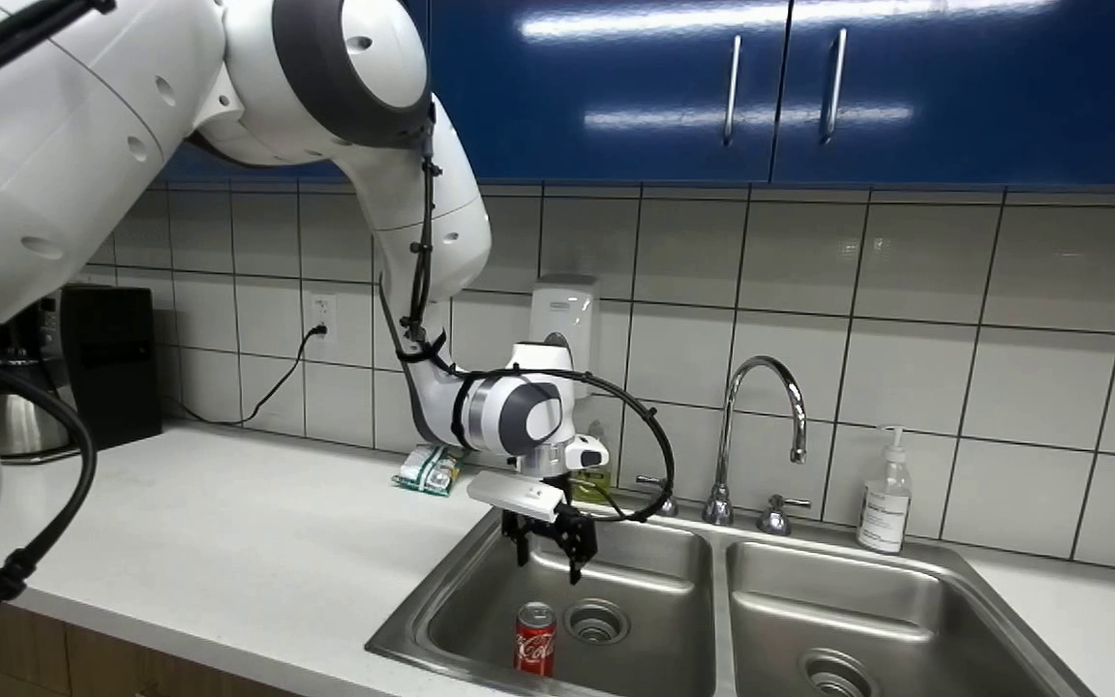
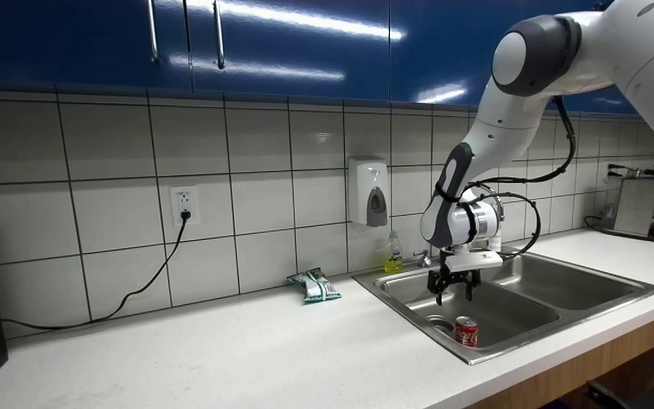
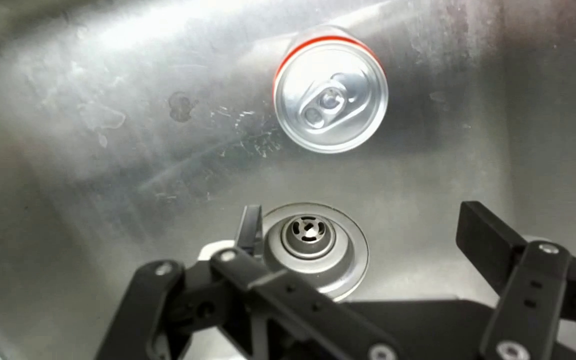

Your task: Place the coca cola can in the left sink

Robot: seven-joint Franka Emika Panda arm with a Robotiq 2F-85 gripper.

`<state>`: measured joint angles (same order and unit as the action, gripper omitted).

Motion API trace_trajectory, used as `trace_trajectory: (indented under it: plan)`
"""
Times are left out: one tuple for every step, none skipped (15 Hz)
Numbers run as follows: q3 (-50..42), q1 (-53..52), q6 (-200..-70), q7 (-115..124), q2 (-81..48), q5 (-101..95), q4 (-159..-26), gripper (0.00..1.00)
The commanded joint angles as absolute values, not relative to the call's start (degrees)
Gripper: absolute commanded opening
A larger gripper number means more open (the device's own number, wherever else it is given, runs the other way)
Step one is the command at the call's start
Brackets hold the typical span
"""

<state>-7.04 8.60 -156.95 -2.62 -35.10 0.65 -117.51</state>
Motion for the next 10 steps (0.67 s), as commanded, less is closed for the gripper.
trace_trajectory:
  plan:
    - [-6.7,8.1,-156.3,-3.6,-29.4,-0.7,-121.3,1.00]
    - [-6.6,7.9,-156.2,-3.7,-28.4,-0.9,-122.0,1.00]
    - [-6.8,7.4,-155.9,-3.3,-27.2,-1.3,-122.8,1.00]
    - [-6.6,7.2,-156.1,-3.5,-26.1,-1.5,-123.8,1.00]
    - [-6.7,6.7,-156.0,-3.5,-24.9,-1.9,-125.0,1.00]
    - [-6.9,6.2,-155.7,-3.2,-23.9,-2.4,-126.0,1.00]
    - [-6.8,5.8,-155.8,-3.3,-22.4,-2.7,-127.6,1.00]
    - [-6.7,5.5,-155.7,-3.3,-21.3,-3.0,-128.8,1.00]
    - [-6.8,5.1,-155.4,-3.2,-20.0,-3.4,-130.2,1.00]
    - [-6.9,4.6,-155.2,-2.8,-18.7,-3.9,-131.6,1.00]
